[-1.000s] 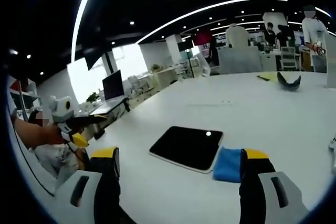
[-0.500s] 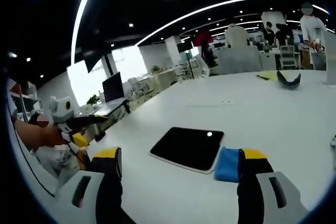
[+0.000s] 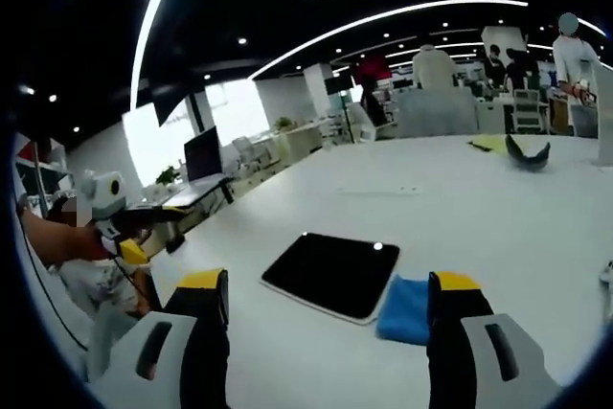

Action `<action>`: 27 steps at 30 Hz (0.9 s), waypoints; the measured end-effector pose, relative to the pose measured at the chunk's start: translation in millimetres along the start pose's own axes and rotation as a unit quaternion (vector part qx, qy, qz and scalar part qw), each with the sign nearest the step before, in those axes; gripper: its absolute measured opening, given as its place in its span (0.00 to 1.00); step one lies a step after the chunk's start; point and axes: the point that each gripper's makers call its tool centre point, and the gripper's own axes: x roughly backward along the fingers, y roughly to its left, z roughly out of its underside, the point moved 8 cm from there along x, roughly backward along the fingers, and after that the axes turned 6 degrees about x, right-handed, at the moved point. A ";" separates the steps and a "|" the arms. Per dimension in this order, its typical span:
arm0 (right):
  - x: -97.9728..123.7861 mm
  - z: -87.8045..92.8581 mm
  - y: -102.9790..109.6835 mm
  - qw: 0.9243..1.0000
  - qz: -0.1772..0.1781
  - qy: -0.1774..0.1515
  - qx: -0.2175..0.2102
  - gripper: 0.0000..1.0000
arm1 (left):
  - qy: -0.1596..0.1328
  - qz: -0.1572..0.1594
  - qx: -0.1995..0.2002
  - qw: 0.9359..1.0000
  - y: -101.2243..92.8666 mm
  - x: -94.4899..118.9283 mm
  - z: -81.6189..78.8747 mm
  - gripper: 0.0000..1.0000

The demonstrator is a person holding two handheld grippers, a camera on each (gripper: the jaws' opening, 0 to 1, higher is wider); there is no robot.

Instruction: Wipe the mirror surface with the cleaning cloth until all visible marks leave the cleaned area.

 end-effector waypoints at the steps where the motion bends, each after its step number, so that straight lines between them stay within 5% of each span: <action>1: -0.7 0.0 -1.6 1.000 0.000 -0.001 0.001 0.84 | 0.000 0.000 0.000 1.000 -0.6 0.2 0.0 0.99; 10: -9.6 5.2 -28.6 1.000 0.012 0.015 0.013 0.72 | -0.006 -0.013 0.007 1.000 -4.7 0.2 -2.4 0.99; 20: -27.3 5.5 -53.6 0.998 0.013 0.005 0.061 0.47 | 0.000 -0.040 0.015 0.999 -10.3 1.6 1.2 0.99; 27: -48.1 25.5 -75.5 0.996 0.001 0.035 0.085 0.39 | 0.004 -0.054 0.019 0.998 -24.2 0.9 -0.1 0.99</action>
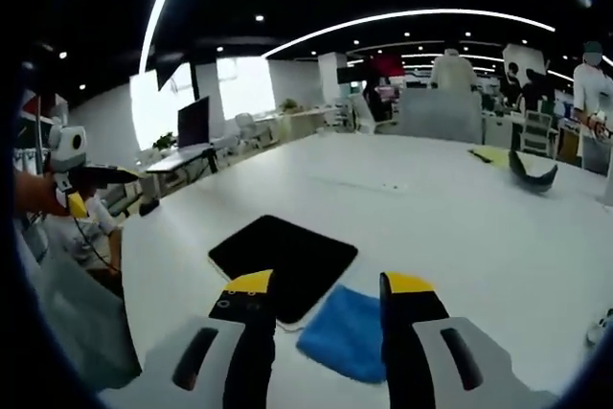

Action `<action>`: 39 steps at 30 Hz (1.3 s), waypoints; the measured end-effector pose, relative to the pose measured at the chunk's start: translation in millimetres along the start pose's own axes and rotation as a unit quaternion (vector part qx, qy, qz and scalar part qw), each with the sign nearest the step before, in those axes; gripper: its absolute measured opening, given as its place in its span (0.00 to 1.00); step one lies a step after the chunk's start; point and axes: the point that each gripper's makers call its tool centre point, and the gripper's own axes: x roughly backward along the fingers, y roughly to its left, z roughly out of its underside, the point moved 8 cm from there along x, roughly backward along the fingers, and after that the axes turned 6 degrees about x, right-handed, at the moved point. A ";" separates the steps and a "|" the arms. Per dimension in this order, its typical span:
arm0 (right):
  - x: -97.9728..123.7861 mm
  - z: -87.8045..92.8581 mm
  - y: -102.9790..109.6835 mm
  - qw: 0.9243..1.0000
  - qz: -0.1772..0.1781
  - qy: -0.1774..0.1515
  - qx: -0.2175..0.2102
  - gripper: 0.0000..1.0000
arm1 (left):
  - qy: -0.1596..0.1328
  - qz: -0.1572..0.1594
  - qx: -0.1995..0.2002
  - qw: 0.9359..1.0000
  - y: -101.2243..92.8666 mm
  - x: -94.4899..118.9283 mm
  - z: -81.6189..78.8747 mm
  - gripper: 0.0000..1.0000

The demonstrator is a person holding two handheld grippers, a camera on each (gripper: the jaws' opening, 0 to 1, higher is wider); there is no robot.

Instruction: Wipe the mirror surface with the cleaning cloth until all visible marks leave the cleaned area.

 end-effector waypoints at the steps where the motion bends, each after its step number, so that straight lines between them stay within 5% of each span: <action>1: -2.5 3.3 -1.1 1.000 -0.004 0.006 0.000 0.38 | 0.000 -0.001 0.001 1.000 -2.4 0.4 -0.7 0.99; 19: -48.3 77.7 -19.2 0.997 -0.017 0.079 0.003 0.28 | 0.013 -0.031 0.014 0.999 -19.1 5.9 1.0 0.99; 24: -46.5 78.8 -20.6 0.998 -0.013 0.057 0.014 0.27 | 0.017 -0.031 0.012 0.999 -19.2 1.7 -0.4 0.99; 39: -47.0 80.6 -17.6 0.997 -0.007 0.059 0.051 0.27 | 0.015 -0.019 0.004 1.000 -24.3 -4.2 -5.3 0.99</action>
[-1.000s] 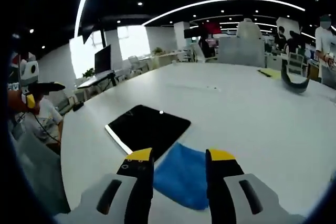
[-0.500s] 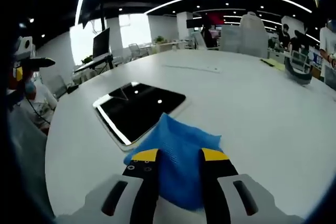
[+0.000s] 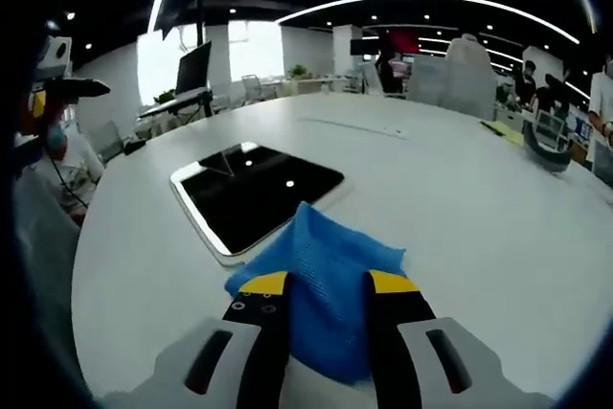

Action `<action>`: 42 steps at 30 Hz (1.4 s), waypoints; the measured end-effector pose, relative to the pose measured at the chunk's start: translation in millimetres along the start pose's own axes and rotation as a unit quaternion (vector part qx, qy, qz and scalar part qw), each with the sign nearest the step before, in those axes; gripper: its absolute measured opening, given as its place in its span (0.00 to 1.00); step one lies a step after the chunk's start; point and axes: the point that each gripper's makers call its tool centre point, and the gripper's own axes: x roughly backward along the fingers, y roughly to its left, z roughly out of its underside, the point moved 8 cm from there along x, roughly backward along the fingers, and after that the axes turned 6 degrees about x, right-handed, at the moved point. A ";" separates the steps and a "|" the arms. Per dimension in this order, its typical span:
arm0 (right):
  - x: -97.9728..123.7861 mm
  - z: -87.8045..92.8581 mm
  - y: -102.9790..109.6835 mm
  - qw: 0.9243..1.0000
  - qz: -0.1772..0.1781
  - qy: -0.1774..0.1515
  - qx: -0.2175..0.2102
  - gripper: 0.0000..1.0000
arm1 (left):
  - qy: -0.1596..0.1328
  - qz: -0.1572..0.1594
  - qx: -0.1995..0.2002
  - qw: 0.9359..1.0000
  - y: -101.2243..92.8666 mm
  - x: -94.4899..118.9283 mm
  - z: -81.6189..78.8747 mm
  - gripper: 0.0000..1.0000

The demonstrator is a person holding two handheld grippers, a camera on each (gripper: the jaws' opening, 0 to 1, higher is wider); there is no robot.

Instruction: Wipe the mirror surface with the cleaning cloth until all visible marks leave the cleaned area.

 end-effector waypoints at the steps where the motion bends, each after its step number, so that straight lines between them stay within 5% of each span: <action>1: 0.6 -0.7 1.1 1.000 0.001 0.001 0.000 0.27 | 0.000 0.001 0.000 1.000 0.6 0.1 0.0 0.99; 6: -0.4 2.0 -0.4 1.000 0.009 0.002 -0.004 0.23 | -0.001 0.001 -0.010 1.000 -2.3 1.1 -3.7 0.99; 9: -0.4 3.7 2.1 1.000 0.002 0.003 -0.015 0.05 | -0.002 0.000 -0.017 1.000 -3.3 -1.1 -5.5 0.99; 16: 0.6 1.8 6.1 1.000 0.015 0.002 -0.014 0.03 | -0.011 0.003 -0.018 1.000 -8.2 -1.3 -9.4 0.99; 25: 0.3 -1.3 3.3 0.998 0.023 0.013 -0.065 0.02 | -0.005 -0.002 -0.021 1.000 -3.7 8.2 -3.1 0.99; 32: 20.0 -32.9 1.9 0.993 0.045 -0.029 -0.107 0.02 | -0.014 0.003 -0.015 1.000 -1.7 13.6 -4.5 0.99; 36: 36.3 -55.4 3.4 0.993 0.052 -0.051 -0.097 0.02 | -0.020 0.007 -0.017 1.000 -3.5 13.9 -5.7 0.99; 42: 50.3 -61.0 2.6 0.991 0.059 -0.061 -0.105 0.02 | -0.024 0.020 -0.027 0.999 -5.3 12.0 -5.7 0.99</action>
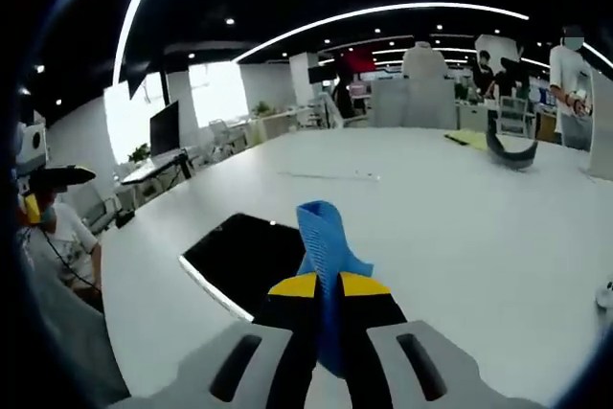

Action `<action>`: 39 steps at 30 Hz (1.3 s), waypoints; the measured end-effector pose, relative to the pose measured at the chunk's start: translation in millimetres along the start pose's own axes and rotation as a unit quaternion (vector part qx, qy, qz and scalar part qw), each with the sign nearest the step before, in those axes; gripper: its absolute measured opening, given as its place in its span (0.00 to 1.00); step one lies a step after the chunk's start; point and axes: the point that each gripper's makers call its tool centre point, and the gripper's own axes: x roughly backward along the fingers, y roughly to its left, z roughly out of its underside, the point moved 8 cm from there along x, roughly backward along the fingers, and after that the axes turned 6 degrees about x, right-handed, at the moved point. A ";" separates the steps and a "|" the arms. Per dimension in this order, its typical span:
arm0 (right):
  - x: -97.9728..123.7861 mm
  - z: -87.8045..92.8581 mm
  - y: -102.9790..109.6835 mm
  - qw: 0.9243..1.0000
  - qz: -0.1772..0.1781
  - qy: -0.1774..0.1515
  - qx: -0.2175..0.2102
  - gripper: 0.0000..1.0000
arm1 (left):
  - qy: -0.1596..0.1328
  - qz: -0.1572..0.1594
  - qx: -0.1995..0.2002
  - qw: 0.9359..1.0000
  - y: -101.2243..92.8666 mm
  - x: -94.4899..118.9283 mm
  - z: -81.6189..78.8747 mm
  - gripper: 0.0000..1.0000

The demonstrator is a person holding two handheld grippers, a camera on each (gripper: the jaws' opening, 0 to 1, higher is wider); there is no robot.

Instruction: Wipe the mirror surface with the cleaning cloth until all visible marks leave the cleaned area.

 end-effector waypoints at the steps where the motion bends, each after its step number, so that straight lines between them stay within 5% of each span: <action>1: 1.2 0.2 0.0 1.000 0.002 0.000 0.001 0.02 | -0.001 0.002 0.000 1.000 0.2 -0.2 -0.1 0.98; 16: 3.9 2.4 10.7 1.000 0.018 0.004 -0.026 0.02 | -0.017 0.028 0.001 0.999 10.3 -0.8 -8.6 0.97; 30: -19.4 -22.2 32.4 0.999 0.021 -0.011 -0.032 0.02 | -0.035 0.042 0.000 0.999 28.8 -4.7 -20.8 0.95; 39: -42.2 -33.6 49.5 0.999 0.020 -0.009 -0.028 0.02 | -0.013 0.047 -0.027 0.998 41.1 -6.4 -6.9 0.96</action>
